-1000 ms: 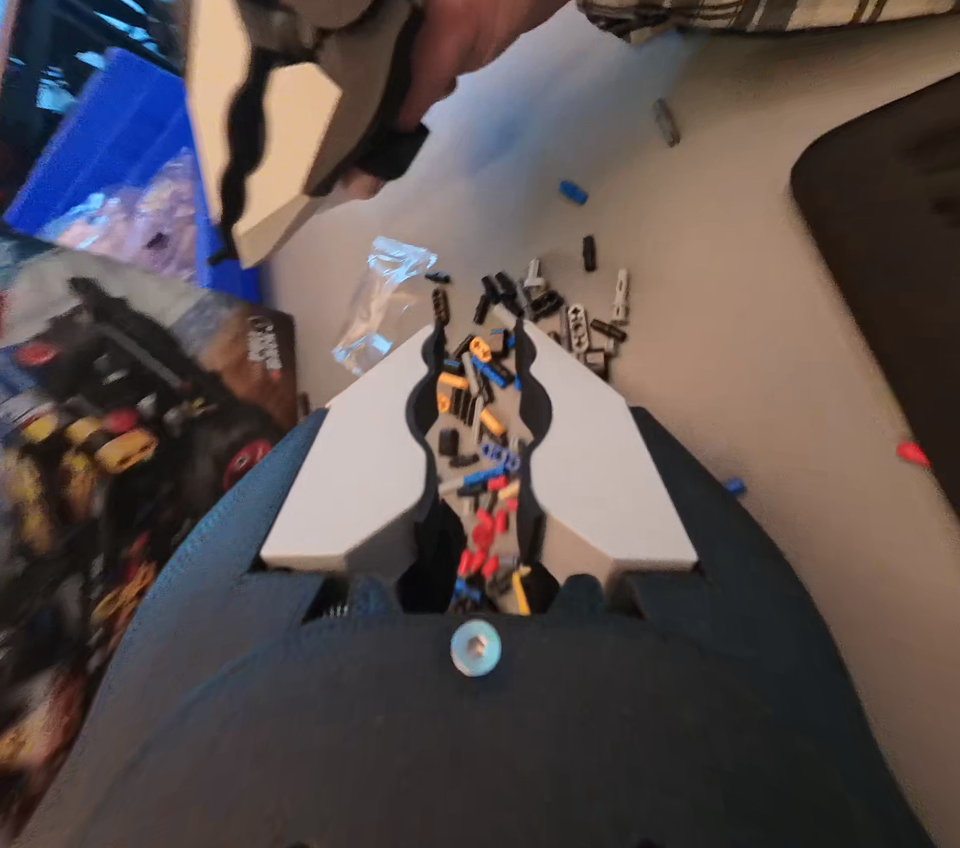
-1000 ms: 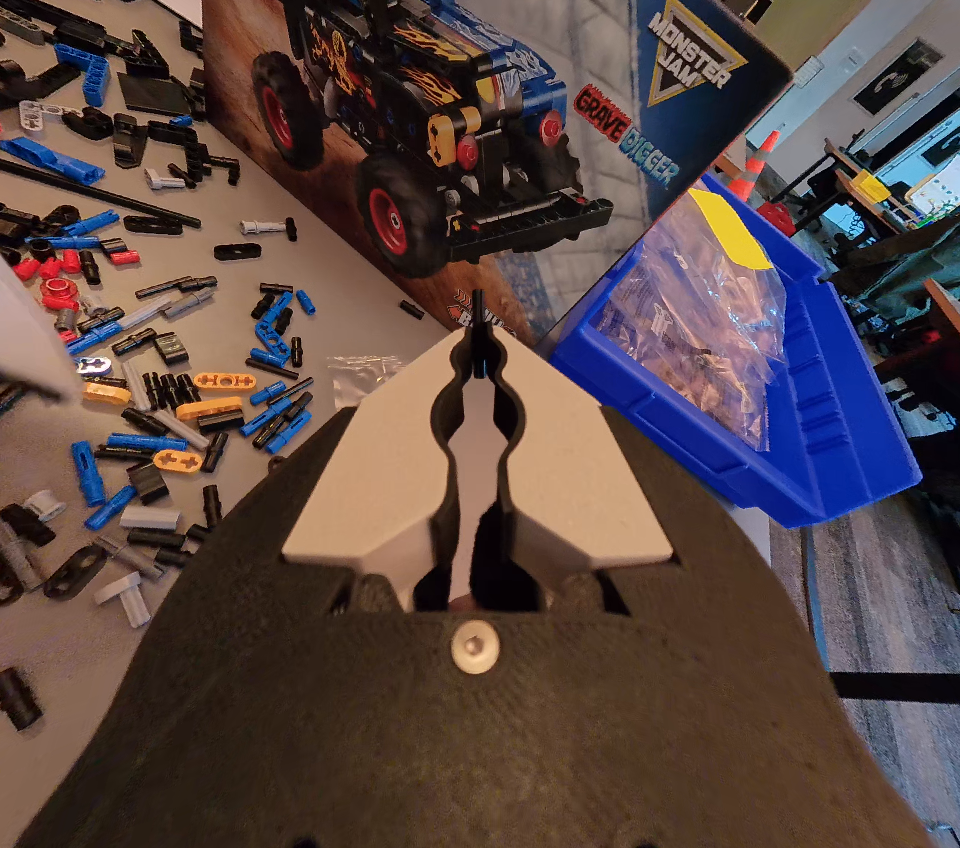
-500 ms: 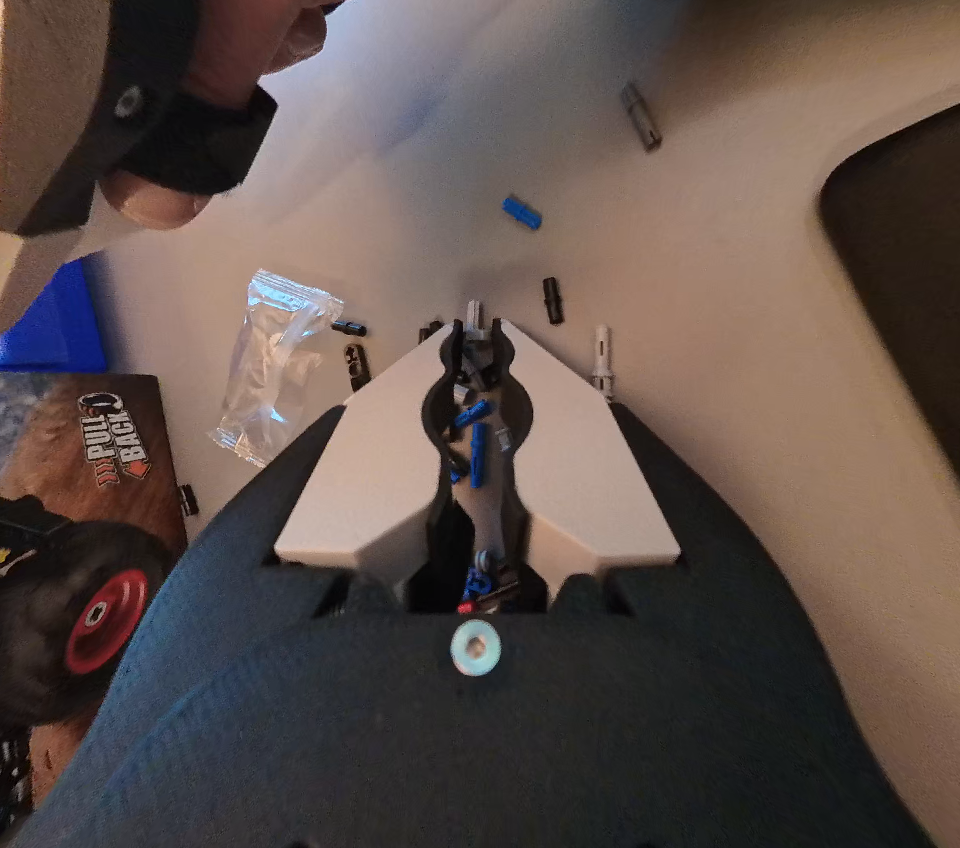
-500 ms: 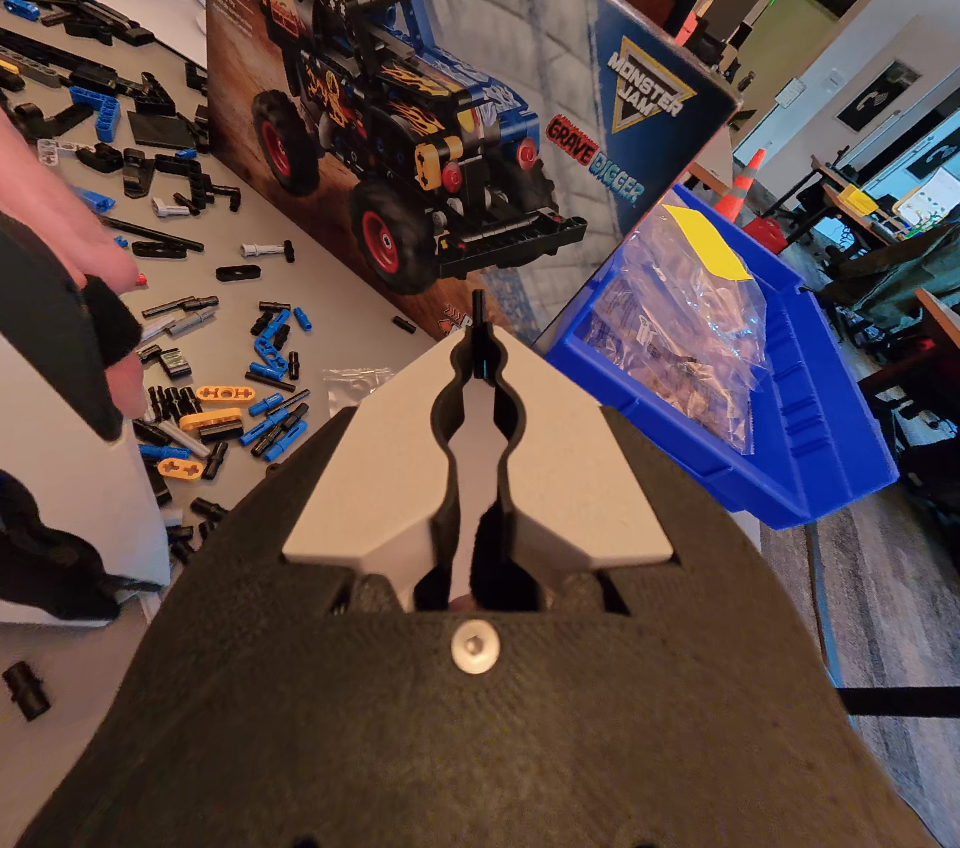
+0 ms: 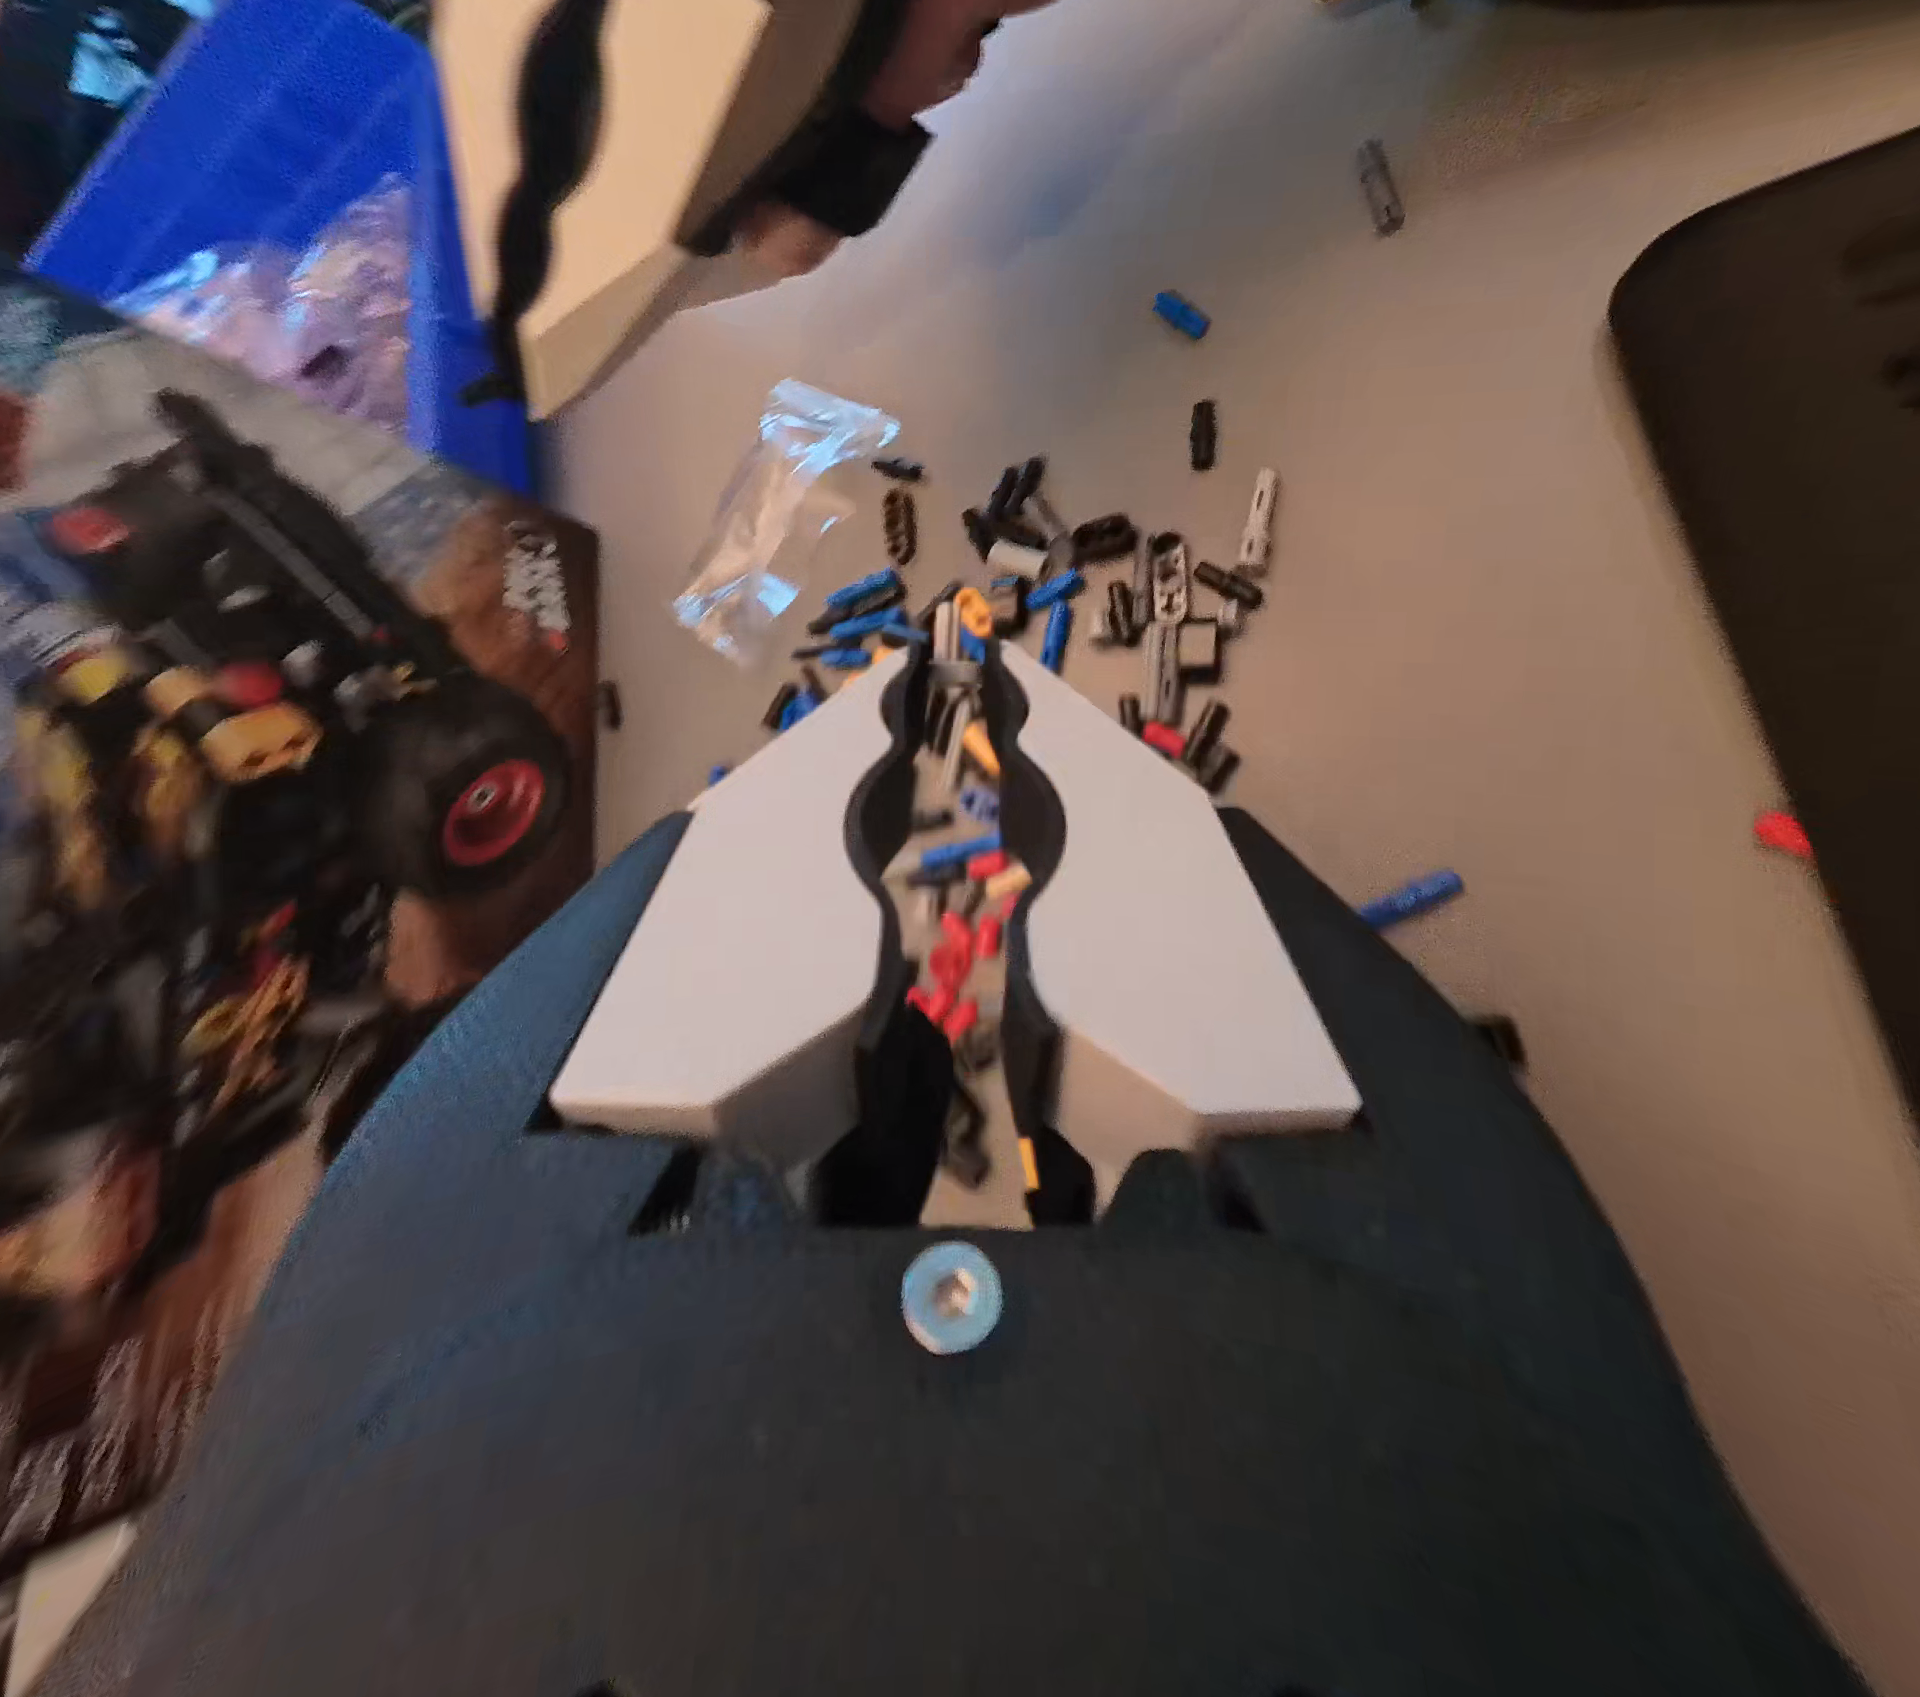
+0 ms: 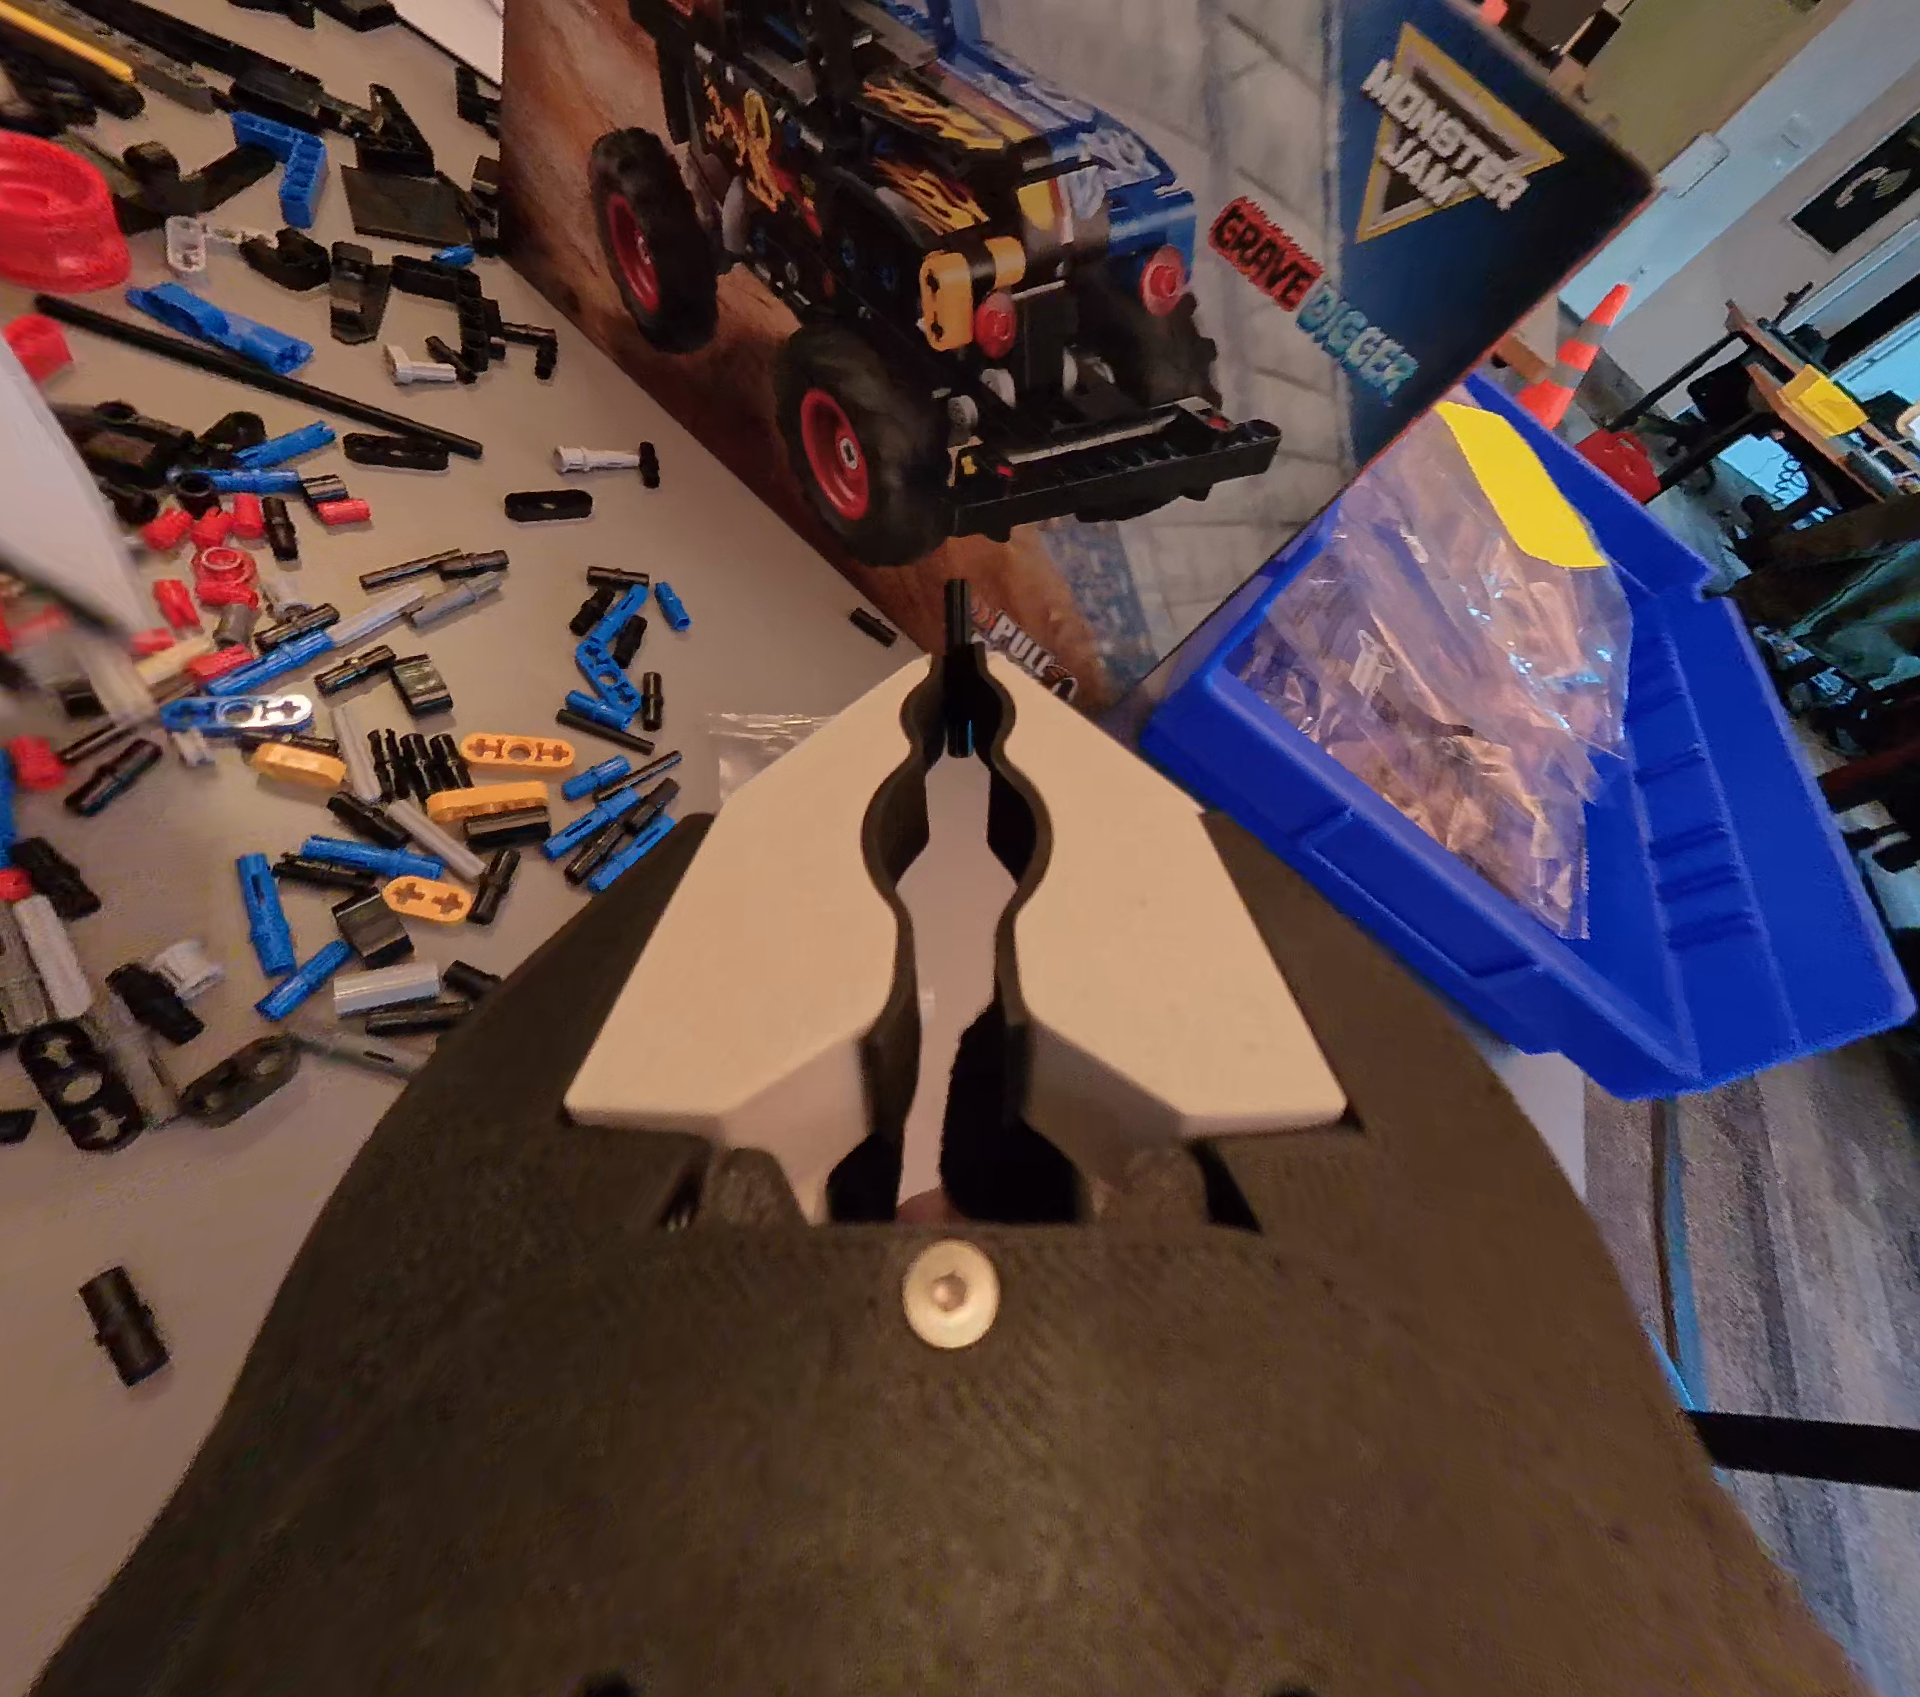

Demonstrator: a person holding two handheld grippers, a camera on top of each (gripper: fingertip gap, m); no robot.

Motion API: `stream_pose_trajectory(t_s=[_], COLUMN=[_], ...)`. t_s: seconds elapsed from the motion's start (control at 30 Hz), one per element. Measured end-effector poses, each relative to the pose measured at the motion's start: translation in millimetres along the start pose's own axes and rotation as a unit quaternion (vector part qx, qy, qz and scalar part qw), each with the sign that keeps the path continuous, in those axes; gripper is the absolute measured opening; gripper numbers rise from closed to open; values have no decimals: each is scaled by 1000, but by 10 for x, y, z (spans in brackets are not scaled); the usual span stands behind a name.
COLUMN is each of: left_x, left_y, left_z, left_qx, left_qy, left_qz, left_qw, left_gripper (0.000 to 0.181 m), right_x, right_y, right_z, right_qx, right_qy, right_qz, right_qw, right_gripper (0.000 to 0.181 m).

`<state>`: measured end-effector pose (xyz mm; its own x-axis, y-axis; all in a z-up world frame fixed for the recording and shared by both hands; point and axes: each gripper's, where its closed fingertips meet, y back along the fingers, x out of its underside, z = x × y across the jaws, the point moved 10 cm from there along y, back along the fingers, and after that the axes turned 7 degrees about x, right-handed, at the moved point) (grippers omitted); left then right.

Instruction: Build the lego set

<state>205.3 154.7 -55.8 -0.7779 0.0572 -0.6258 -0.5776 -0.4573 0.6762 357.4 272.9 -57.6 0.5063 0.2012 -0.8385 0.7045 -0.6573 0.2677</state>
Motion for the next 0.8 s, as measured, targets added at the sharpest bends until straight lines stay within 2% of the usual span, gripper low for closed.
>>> stream_pose_trajectory(t_s=[0.23,0.4,0.63,0.8], left_x=[455,854,1208,1264], left_y=[935,1394,1654,1687], left_z=[-186,-373,-473,-455], left_qx=[-98,-148,-197,-208], left_qy=[56,106,160,162], left_qz=[-16,-26,-62,-82], left_qw=[993,983,965,961], left_gripper=[9,8,9,8], right_x=[13,-169,-453,-530], right_y=[-80,-83,-156,-202], right_z=[141,341,989,1236], right_qx=[-34,-54,-172,-215], right_qy=[13,37,87,95], right_qz=[9,14,46,80], right_qw=[999,998,980,969], right_gripper=[3,3,2,3])
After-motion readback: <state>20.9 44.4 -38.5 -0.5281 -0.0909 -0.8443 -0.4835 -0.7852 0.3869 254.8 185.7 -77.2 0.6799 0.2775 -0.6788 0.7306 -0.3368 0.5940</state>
